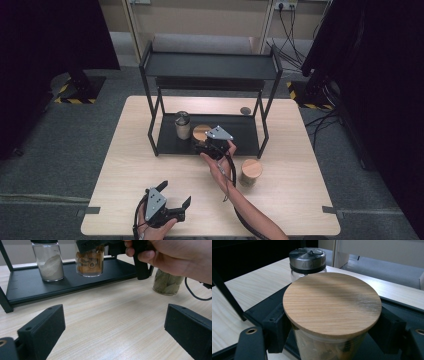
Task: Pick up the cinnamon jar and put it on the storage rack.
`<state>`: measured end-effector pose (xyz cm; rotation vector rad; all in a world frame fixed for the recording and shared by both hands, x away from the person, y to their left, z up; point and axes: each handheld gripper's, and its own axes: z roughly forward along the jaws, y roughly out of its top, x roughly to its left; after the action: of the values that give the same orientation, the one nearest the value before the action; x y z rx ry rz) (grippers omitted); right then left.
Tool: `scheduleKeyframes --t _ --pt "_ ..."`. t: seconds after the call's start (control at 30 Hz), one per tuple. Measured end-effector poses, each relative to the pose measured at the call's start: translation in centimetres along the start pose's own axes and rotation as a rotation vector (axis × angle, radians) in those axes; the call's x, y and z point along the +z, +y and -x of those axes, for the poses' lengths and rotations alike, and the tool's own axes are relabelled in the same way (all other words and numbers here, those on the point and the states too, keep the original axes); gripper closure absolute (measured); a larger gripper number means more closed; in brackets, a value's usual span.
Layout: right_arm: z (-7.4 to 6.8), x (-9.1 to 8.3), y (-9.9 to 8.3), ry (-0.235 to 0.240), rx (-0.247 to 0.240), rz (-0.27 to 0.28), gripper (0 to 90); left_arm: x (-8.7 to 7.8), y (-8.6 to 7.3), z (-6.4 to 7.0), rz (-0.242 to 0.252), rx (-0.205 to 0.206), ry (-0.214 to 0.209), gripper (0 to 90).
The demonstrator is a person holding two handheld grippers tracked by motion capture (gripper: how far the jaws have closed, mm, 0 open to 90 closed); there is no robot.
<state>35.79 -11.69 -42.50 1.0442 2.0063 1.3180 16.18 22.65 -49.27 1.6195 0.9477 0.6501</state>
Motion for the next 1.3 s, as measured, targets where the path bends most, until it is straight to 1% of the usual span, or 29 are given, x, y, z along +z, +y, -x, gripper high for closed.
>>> scheduleKeyframes --t 0.1,0.3,0.53,0.83,0.93,1.13,1.3 --pt "-0.1 0.3 0.2 -0.012 -0.006 -0.004 26.0 0.0 0.0 0.0 -0.001 0.0 -0.001 2.8" --pt "0.0 1.1 0.5 -0.026 0.008 -0.014 26.0 0.0 0.0 0.0 0.0 0.001 -0.002 2.8" --pt "0.1 1.9 0.5 -0.054 0.019 -0.021 26.0 0.0 0.0 0.0 0.001 0.001 -0.003 2.8" --pt "0.3 2.9 0.6 -0.074 0.022 -0.024 26.0 0.0 0.0 0.0 -0.001 0.0 -0.005 2.8" --pt "0.4 3.2 0.8 -0.073 0.036 -0.026 26.0 0.0 0.0 0.0 -0.001 -0.001 -0.005 2.8" --pt "0.1 3.8 1.0 -0.094 0.034 -0.026 26.0 0.0 0.0 0.0 0.001 -0.001 -0.006 2.8" --pt "0.1 4.2 1.0 -0.104 0.034 -0.03 26.0 -0.1 0.0 -0.1 0.001 0.0 -0.005 2.8"
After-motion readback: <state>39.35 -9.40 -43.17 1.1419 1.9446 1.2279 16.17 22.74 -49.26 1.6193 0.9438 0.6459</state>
